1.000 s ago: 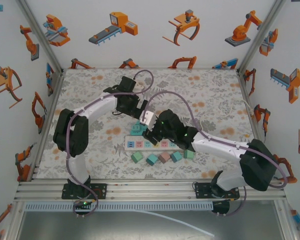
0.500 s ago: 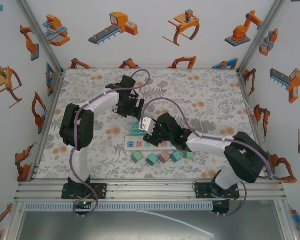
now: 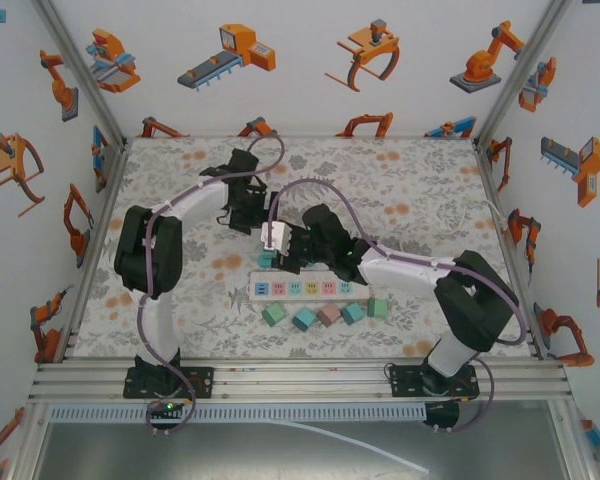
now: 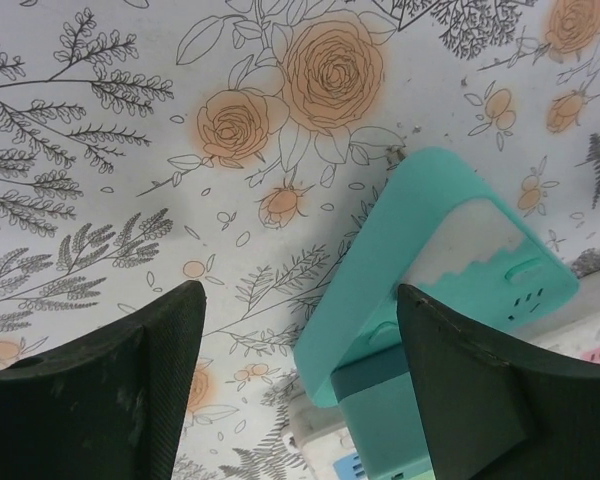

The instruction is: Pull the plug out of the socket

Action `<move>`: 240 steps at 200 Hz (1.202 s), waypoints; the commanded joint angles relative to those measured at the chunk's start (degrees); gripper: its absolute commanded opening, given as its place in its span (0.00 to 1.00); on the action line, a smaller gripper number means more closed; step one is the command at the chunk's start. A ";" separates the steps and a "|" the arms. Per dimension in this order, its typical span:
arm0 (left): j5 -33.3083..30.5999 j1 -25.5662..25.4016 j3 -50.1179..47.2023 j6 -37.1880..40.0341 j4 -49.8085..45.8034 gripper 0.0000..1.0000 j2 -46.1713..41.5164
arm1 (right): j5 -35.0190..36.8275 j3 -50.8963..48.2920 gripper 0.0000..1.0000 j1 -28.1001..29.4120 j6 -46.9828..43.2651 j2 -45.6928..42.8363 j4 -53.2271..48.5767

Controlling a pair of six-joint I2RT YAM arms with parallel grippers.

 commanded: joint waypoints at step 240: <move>13.32 -6.72 -27.31 69.30 13.94 0.87 -28.73 | -3.24 14.74 0.61 -16.43 55.56 20.72 -14.00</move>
